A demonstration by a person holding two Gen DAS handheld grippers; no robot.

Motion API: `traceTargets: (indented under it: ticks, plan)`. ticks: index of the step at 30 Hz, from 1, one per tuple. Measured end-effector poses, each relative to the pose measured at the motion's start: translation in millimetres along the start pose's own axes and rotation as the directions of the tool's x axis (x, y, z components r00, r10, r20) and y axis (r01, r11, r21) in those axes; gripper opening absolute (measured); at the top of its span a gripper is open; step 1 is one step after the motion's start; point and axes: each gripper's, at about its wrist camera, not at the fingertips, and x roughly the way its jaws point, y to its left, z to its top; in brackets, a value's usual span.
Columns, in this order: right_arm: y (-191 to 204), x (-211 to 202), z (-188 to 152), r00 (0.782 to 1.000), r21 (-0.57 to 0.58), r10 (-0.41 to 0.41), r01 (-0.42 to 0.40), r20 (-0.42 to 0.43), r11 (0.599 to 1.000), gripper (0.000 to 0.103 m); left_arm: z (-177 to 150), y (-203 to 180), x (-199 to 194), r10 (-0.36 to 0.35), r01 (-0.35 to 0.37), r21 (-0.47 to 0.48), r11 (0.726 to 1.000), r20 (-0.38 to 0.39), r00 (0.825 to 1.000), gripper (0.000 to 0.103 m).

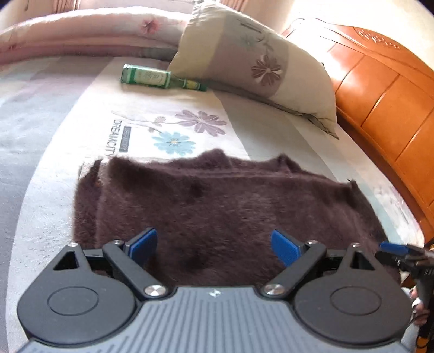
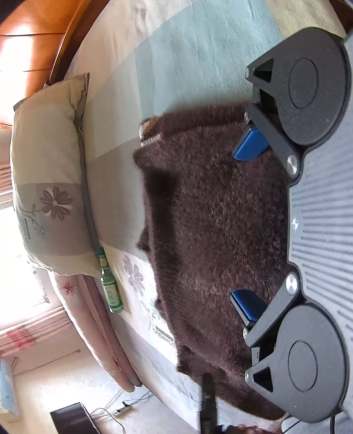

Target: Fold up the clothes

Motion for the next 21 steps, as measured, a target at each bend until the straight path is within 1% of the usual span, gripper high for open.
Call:
traceTargets:
  ticks: [1, 2, 4, 6, 8, 10, 12, 14, 16, 18, 19, 20, 21]
  plan:
    - [2, 1, -1, 1.000, -0.011, -0.006, 0.006, -0.002, 1.000, 0.103, -2, 7, 3, 0.015, -0.015, -0.015, 1.000, -0.007, 1.000, 0.090]
    - [4, 2, -2, 1.000, -0.022, -0.012, 0.012, -0.004, 1.000, 0.103, -4, 11, 3, 0.001, 0.000, -0.017, 1.000, 0.002, 1.000, 0.090]
    - [8, 5, -3, 1.000, -0.045, -0.024, 0.023, -0.008, 0.999, 0.103, -6, 11, 0, -0.004, 0.004, 0.009, 1.000, 0.015, 1.000, 0.090]
    - [8, 7, -6, 1.000, -0.074, -0.028, 0.027, -0.013, 0.997, 0.103, -2, 3, -3, 0.016, -0.017, 0.056, 0.998, 0.013, 1.000, 0.090]
    - [7, 8, -7, 1.000, -0.085, -0.027, 0.026, -0.014, 0.996, 0.103, 5, -5, -5, 0.020, -0.022, 0.098, 0.995, 0.021, 1.000, 0.091]
    - [7, 9, -7, 0.999, -0.085, -0.029, 0.028, -0.013, 0.996, 0.103, 15, -10, -2, 0.004, -0.009, 0.126, 0.992, 0.036, 0.999, 0.091]
    - [8, 9, -8, 0.999, -0.088, -0.033, 0.032, -0.011, 0.996, 0.103, 25, -6, 7, 0.011, -0.015, 0.111, 0.994, 0.034, 0.999, 0.091]
    - [10, 9, -9, 0.999, -0.108, -0.039, 0.037, -0.011, 0.993, 0.103, 31, 3, 23, 0.091, -0.091, 0.080, 0.993, 0.004, 0.996, 0.089]
    - [12, 9, -10, 0.999, -0.128, -0.043, 0.041, -0.011, 0.991, 0.103, 30, 2, 27, 0.148, -0.149, 0.074, 0.986, 0.013, 0.989, 0.088]
    - [15, 5, -8, 1.000, -0.123, -0.009, 0.010, 0.002, 0.992, 0.103, 25, -12, 17, 0.181, -0.185, 0.103, 0.977, 0.041, 0.983, 0.088]
    - [17, 2, -6, 1.000, -0.120, 0.009, -0.008, 0.009, 0.993, 0.103, 21, -19, 10, 0.190, -0.196, 0.117, 0.974, 0.056, 0.980, 0.088]
    - [19, 0, -5, 0.999, -0.117, 0.028, -0.025, 0.017, 0.993, 0.103, 17, -23, 3, 0.182, -0.190, 0.126, 0.974, 0.069, 0.981, 0.088]
    - [21, -3, -4, 0.999, -0.114, 0.046, -0.043, 0.024, 0.993, 0.103, 12, -27, -5, 0.156, -0.165, 0.126, 0.978, 0.078, 0.985, 0.089]
